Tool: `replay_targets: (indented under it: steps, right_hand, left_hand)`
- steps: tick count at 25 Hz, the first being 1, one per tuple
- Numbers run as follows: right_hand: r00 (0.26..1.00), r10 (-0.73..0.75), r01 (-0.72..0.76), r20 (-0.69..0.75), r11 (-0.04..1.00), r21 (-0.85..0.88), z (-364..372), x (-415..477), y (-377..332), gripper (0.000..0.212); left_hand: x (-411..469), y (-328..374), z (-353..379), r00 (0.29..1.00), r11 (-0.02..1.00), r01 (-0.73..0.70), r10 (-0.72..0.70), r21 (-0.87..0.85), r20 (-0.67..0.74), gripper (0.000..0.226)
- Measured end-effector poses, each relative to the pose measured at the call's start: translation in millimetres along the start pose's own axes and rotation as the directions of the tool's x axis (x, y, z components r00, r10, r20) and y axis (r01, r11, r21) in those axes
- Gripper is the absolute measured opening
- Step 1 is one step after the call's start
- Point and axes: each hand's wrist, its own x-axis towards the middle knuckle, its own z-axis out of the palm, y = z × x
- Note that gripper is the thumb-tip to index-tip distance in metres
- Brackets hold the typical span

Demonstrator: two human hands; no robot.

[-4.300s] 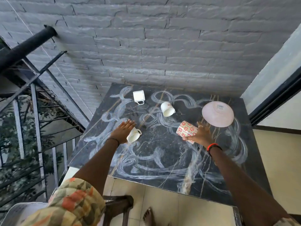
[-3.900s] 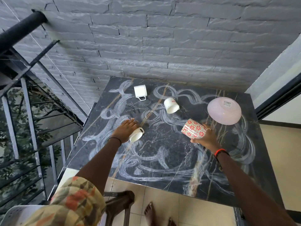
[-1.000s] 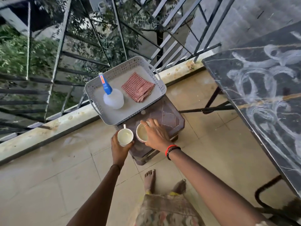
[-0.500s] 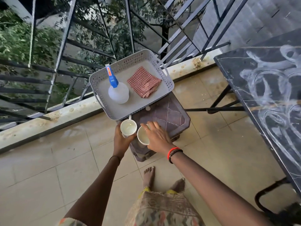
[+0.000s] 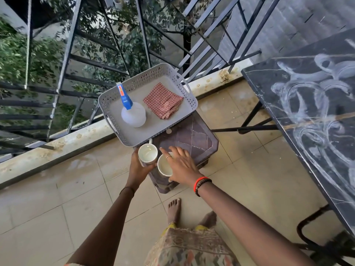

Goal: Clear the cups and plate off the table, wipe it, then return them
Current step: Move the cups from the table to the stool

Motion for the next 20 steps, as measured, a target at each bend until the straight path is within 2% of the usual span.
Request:
replay_targets:
  steps: [3,5,8,12,15,17,20]
  right_hand:
    - [1.0,0.013,-0.014,0.018,0.999,0.04,-9.6,-1.7,4.0,0.117]
    - [0.999,0.029,-0.031,0.028,0.996,0.088,-18.1,-3.5,6.6,0.12]
    - [0.995,0.098,-0.096,0.002,0.974,0.206,-36.2,-11.2,10.2,0.117]
    - [0.948,0.301,-0.221,-0.107,0.86,0.46,-72.0,-31.4,29.4,0.101]
    - [0.84,0.488,-0.265,-0.237,0.75,0.606,-97.6,-54.2,57.8,0.088]
    - [0.712,0.629,-0.278,-0.312,0.66,0.698,-109.4,-74.2,79.2,0.079]
    - [0.524,0.774,-0.28,-0.355,0.55,0.787,-122.0,-107.9,115.1,0.069]
  left_hand:
    - [-24.0,-3.0,-6.8,0.997,0.996,0.077,-0.076,0.034,-0.027,0.079]
    - [-51.4,-3.5,-10.8,0.984,0.994,0.098,-0.089,0.048,-0.153,0.064]
    - [-86.2,9.0,-19.6,0.948,1.0,0.007,0.002,0.027,-0.318,0.042]
    - [-76.5,54.1,-30.3,0.91,0.991,-0.134,0.128,0.011,-0.394,0.032]
    - [-49.3,107.6,-18.7,0.902,0.968,-0.247,0.215,-0.039,-0.374,0.025]
    - [-36.3,147.1,0.4,0.896,0.938,-0.343,0.312,-0.046,-0.315,0.024]
    - [-26.7,204.0,42.0,0.881,0.883,-0.464,0.453,-0.067,-0.137,0.027]
